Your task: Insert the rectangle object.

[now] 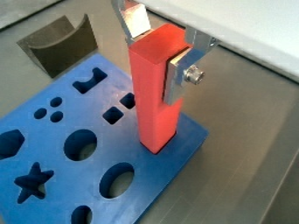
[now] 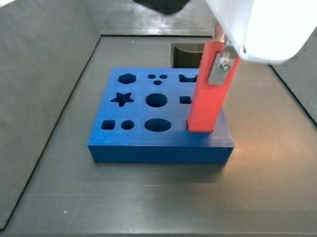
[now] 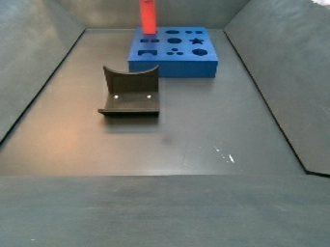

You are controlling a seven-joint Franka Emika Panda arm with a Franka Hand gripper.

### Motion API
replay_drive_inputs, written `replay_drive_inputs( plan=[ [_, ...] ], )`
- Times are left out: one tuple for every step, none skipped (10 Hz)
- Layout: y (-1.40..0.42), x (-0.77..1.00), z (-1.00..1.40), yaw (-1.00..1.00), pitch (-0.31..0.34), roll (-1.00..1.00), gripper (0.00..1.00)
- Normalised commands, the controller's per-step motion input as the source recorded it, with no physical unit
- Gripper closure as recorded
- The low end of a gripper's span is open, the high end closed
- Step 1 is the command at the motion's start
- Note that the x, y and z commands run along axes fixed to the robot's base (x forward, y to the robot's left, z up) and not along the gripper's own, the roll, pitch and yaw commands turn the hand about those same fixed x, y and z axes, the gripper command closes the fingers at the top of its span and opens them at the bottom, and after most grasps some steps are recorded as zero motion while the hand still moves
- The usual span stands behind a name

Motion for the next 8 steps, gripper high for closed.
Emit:
replay_drive_inputs(
  plan=[
    [0.00,0.00,-0.43,-0.07,0.023,0.03,1.00],
    [-0.03,0.00,-0.51,-0.07,0.044,0.09,1.00],
    [-0.04,0.04,-0.42,-0.09,0.047,0.08,1.00],
    [-0.02,0.07,-0.33,-0.07,0.030,0.03,1.00],
    [0.00,0.05,-0.25,-0.08,0.016,0.00,1.00],
    [0.00,0.08,-0.24,-0.07,0.036,0.00,1.00],
    [-0.01,0.10,-0.34,-0.04,0.041,0.04,1.00],
    [-0.01,0.03,-0.24,-0.01,0.027,0.02,1.00]
  ],
)
